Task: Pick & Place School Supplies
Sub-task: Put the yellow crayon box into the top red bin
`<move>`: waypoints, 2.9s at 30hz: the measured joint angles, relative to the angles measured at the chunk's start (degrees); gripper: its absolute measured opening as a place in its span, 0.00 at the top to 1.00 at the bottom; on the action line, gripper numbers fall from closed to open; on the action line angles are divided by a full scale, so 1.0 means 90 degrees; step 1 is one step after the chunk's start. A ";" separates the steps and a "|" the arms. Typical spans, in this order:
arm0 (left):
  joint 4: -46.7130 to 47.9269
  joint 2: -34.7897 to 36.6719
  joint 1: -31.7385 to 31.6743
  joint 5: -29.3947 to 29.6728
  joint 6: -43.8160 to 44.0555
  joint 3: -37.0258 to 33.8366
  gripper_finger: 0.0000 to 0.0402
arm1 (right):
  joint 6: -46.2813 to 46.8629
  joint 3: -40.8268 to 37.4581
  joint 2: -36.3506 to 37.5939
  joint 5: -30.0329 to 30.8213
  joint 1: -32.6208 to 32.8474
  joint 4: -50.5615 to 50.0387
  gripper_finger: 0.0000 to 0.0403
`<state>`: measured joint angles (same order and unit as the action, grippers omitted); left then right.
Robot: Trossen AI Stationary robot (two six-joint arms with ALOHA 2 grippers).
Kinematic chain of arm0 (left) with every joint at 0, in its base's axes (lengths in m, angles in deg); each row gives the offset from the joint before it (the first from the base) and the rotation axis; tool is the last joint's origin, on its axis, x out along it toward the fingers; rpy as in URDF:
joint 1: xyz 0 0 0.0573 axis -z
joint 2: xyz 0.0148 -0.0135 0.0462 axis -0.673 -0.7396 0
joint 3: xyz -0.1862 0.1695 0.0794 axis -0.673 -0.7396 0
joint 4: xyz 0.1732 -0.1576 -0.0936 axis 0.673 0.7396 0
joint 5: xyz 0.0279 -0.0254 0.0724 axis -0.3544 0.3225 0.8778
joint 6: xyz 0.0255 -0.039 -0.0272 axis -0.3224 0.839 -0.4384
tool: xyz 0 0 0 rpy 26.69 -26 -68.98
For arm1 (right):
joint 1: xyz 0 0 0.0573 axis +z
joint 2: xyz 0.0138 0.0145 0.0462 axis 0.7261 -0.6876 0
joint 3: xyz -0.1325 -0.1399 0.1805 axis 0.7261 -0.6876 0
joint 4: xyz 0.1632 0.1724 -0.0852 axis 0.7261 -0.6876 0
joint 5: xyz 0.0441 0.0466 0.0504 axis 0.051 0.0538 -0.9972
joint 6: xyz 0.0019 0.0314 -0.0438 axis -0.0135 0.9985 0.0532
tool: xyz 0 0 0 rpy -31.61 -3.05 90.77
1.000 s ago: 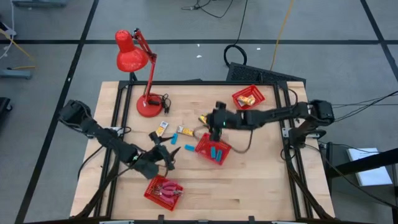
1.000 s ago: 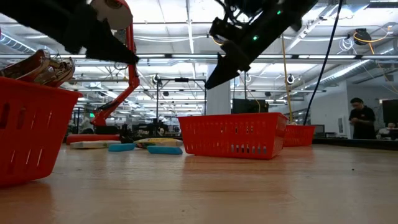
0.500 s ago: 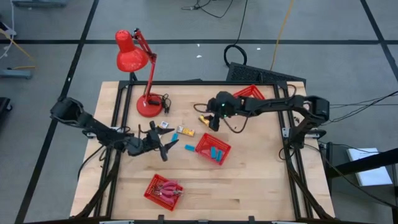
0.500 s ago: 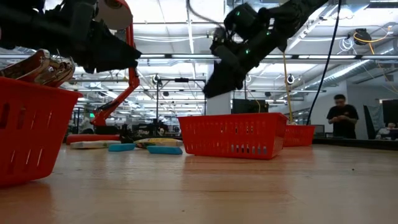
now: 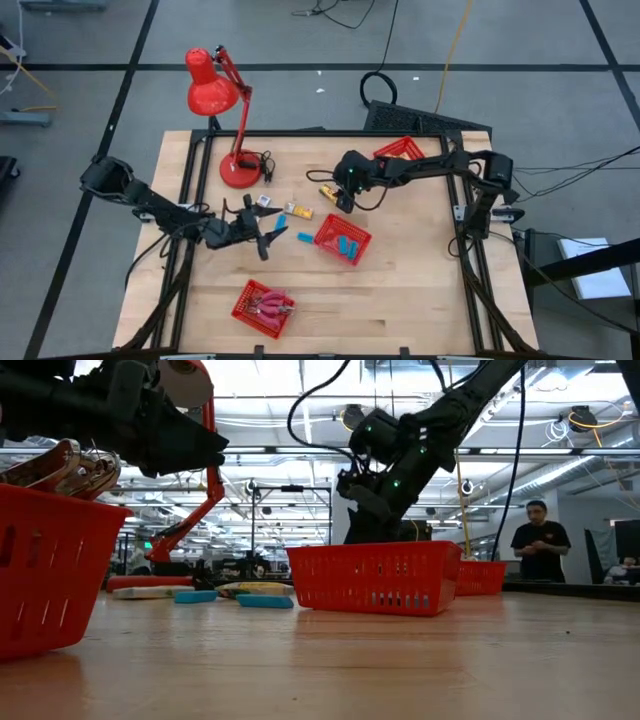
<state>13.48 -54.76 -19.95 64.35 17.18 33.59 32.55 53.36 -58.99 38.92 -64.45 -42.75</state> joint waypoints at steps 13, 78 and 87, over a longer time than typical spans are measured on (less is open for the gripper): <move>0.0052 -0.0002 0.0000 -0.0127 0.0041 0.0002 0.35 | 0.0064 0.0031 -0.0470 -0.0621 -0.0223 0.0190 0.43; 0.0414 -0.0002 -0.0070 -0.0114 0.0252 0.0007 0.35 | -0.1189 0.0019 -0.0106 0.0768 0.0211 0.0270 0.85; 0.0424 -0.0002 -0.0070 -0.0177 0.0286 0.0007 0.35 | -0.1524 0.0028 0.0824 0.1923 0.0019 -0.0731 0.85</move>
<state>17.30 -54.79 -20.59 62.76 19.75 33.65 18.84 53.61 -51.58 56.22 -64.29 -49.33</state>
